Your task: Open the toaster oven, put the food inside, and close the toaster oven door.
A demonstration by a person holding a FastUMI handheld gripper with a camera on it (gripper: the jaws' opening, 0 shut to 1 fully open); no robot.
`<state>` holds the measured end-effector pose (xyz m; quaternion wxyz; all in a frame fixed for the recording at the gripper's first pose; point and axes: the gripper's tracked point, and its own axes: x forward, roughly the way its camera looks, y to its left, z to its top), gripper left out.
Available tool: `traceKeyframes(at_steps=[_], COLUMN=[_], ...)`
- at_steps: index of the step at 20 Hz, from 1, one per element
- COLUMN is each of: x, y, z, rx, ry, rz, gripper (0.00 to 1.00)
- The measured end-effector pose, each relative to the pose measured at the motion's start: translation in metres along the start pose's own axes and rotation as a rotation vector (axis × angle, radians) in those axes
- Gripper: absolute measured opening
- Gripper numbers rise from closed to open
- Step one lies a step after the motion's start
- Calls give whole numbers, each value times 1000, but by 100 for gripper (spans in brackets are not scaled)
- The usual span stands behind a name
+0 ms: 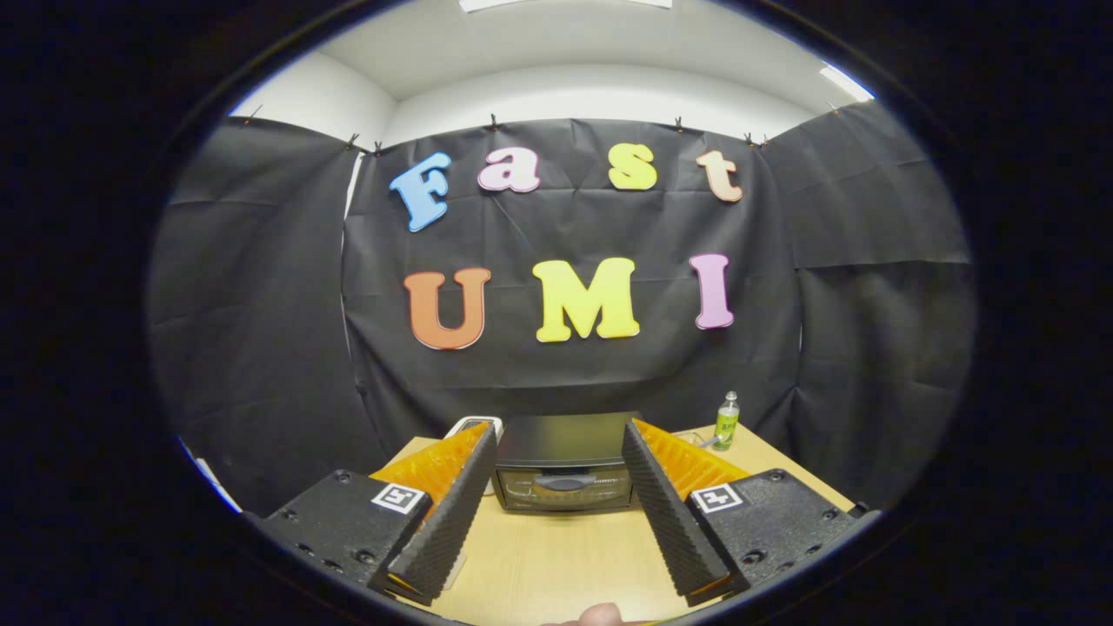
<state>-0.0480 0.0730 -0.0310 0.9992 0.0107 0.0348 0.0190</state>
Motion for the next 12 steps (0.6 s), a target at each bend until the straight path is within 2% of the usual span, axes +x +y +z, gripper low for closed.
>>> traceKeyframes(at_steps=[12], x=[-2], y=[2], z=[1], rx=[-22], ry=[-2], rz=[12], gripper=[96])
